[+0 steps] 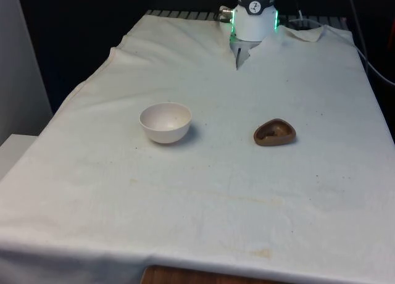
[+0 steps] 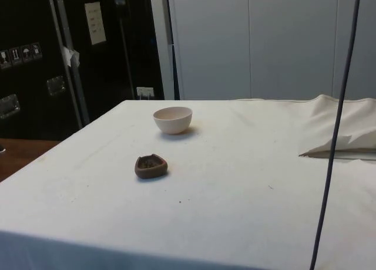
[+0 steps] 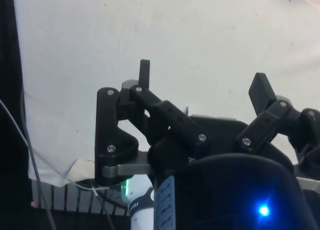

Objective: Pour the coffee beans from the cup into the bowl.

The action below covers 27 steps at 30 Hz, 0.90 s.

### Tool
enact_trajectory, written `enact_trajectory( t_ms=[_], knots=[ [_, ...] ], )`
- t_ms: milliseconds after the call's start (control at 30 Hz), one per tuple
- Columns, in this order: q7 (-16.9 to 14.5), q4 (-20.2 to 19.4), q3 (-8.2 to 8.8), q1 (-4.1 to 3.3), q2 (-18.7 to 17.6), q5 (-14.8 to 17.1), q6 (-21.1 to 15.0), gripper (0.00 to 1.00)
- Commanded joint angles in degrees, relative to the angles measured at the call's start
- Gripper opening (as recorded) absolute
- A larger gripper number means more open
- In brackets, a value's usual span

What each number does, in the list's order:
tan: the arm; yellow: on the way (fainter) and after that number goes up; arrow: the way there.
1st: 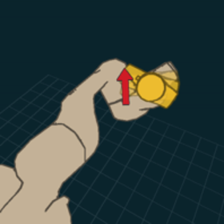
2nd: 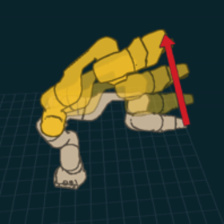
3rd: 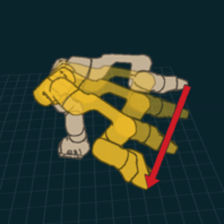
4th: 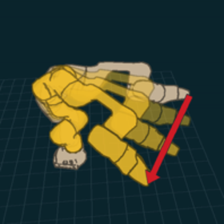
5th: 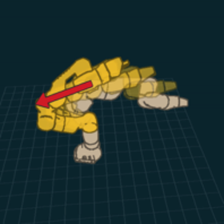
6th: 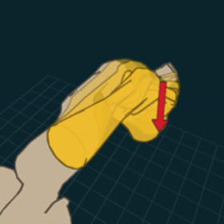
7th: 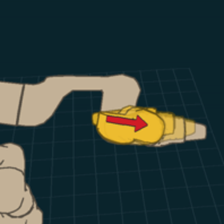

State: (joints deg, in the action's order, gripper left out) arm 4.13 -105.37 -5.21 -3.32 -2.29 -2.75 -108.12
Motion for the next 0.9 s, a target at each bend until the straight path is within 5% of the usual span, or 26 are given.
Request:
enact_trajectory(
  t_ms=[0,867],
  knots=[
    [0.46,-0.40,-0.11,-0.17,0.06,-0.34,-1.15,1.00],
    [0.52,-8.88,-2.46,0.00,-1.09,0.92,-15.01,1.00]
  ],
)
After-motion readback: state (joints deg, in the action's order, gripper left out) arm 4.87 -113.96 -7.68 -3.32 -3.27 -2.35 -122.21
